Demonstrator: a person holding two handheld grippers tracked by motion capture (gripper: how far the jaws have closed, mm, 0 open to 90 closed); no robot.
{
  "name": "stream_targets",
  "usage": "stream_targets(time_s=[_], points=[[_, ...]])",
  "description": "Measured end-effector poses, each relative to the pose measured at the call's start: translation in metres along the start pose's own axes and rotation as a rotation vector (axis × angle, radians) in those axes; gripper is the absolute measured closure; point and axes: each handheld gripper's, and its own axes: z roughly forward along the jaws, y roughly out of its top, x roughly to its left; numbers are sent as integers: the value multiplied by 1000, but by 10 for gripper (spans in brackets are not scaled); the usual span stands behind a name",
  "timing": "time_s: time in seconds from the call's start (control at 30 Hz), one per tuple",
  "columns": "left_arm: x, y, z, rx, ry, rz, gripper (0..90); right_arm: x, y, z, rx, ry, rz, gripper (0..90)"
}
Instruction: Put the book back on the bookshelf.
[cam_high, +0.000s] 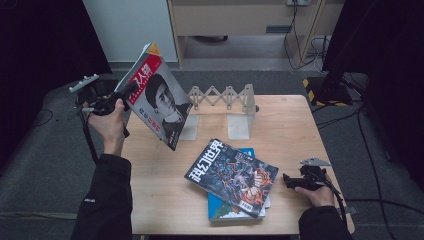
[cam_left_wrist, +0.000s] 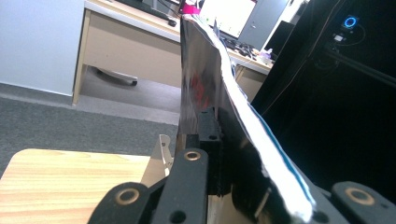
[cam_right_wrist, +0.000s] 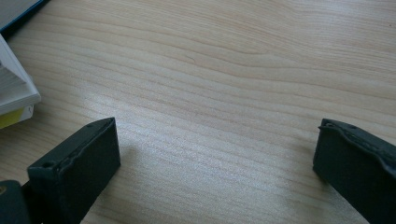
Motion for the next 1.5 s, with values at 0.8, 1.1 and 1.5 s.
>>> stream_targets(time_s=[0.8,1.1,1.5], points=[[-20,-25,51,23,103,158,861,0,0,1,-5,2,-5,9],[-25,-34,63,19,152,198,861,0,0,1,-5,4,-7,9],[-19,-54,68,37,183,233,860,0,0,1,-4,3,-8,10]])
